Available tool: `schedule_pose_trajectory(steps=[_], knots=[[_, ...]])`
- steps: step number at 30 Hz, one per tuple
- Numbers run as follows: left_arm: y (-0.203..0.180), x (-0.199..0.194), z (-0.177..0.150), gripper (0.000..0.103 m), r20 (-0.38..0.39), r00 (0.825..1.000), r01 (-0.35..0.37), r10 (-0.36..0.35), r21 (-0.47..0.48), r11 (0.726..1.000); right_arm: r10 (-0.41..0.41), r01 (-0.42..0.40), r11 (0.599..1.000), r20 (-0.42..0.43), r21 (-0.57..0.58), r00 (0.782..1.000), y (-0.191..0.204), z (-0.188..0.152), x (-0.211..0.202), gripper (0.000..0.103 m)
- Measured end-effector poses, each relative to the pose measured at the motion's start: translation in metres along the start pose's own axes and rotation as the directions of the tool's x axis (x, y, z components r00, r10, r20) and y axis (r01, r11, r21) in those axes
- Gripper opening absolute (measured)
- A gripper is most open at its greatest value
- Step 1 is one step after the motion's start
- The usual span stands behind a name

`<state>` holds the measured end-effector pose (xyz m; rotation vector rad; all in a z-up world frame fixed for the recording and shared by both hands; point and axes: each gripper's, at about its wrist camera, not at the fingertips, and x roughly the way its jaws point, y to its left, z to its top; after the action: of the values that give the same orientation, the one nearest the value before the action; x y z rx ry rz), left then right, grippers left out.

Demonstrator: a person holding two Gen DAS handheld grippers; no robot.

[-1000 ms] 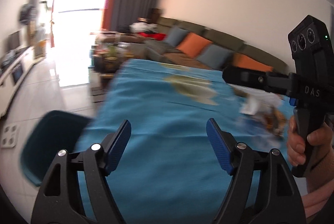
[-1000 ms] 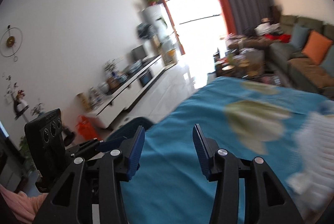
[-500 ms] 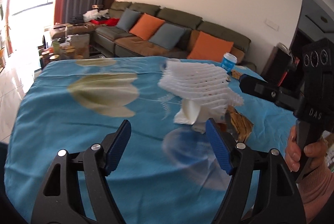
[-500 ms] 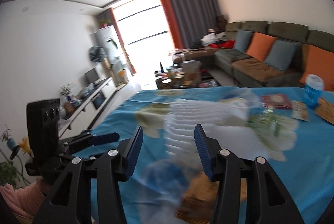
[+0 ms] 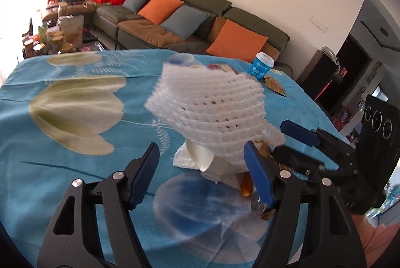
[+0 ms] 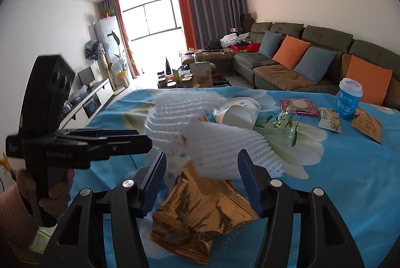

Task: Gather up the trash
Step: 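Grasp a white foam net with the left gripper while the right gripper grasps another foam net, then carry both white foam nets over the teal bin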

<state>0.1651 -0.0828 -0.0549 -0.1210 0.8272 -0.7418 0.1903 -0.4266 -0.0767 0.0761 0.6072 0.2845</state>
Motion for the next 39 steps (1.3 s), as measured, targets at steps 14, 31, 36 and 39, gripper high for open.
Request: schedule_pose_trajectory(steps=[14,31,36,39], knots=[[0.01,0.02,0.008,0.017,-0.001,0.997,0.08,-0.08,-0.032,0.996,-0.005,0.004,1.0,-0.023,-0.025,1.0,-0.004,0.0,0.005,0.018],[0.015,-0.052,-0.016,0.015,0.113,0.993,0.032,-0.029,-0.019,0.999,0.032,-0.031,0.999,0.05,-0.03,0.998,0.005,0.02,-0.015,0.009],[0.021,-0.08,-0.029,0.013,0.148,0.989,-0.004,0.008,-0.023,1.0,0.062,-0.058,0.997,0.075,-0.044,0.995,0.017,0.026,-0.023,0.009],[0.027,-0.096,-0.036,0.012,0.16,0.987,-0.025,0.031,-0.035,0.999,0.09,-0.086,0.995,0.083,-0.051,0.992,0.024,0.029,-0.025,0.009]])
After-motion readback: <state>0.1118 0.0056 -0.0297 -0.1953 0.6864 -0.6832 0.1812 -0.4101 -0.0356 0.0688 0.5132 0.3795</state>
